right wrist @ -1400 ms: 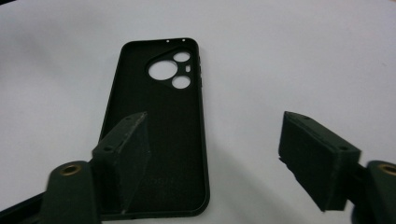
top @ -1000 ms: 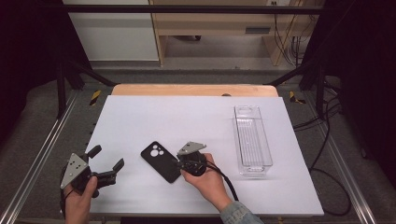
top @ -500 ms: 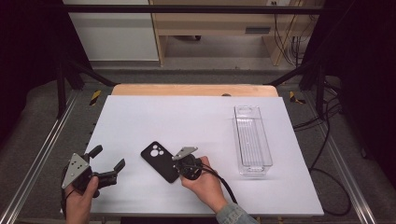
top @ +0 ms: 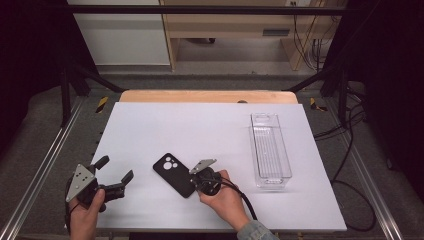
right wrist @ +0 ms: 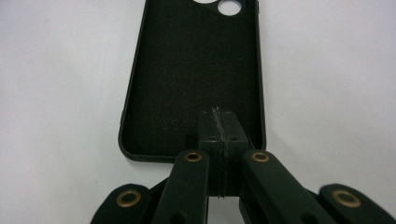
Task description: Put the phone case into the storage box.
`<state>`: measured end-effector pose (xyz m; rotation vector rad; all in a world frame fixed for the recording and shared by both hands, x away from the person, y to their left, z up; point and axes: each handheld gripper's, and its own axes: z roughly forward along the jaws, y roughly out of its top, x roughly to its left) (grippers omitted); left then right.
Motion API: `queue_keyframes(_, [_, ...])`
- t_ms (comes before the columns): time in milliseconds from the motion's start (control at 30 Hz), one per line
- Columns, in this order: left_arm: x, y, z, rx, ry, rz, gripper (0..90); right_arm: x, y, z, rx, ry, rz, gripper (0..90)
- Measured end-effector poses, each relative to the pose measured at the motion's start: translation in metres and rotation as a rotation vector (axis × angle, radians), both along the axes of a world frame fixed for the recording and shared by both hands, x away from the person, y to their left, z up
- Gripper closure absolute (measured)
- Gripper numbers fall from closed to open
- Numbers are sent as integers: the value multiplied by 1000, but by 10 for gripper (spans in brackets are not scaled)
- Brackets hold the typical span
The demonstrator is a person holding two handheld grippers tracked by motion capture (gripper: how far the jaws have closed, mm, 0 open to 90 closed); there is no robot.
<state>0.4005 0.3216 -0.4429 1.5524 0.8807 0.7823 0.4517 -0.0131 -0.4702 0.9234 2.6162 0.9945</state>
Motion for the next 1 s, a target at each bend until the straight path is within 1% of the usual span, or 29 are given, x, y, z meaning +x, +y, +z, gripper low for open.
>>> queue_keyframes(100, [0,-1,0,2,0,-2,14,-3,-6,0,0,11,-3,900])
queue_keyframes(267, [0,-1,0,10,1,-1,14,-8,-16,1,-2,13,3,900])
queue_keyframes(767, [0,-4,-1,22,-1,-5,13,-23,-44,1,-16,-1,16,900])
queue_keyframes(1000, [-1,-5,1,32,-14,-3,13,-28,-57,1,-20,-5,7,900])
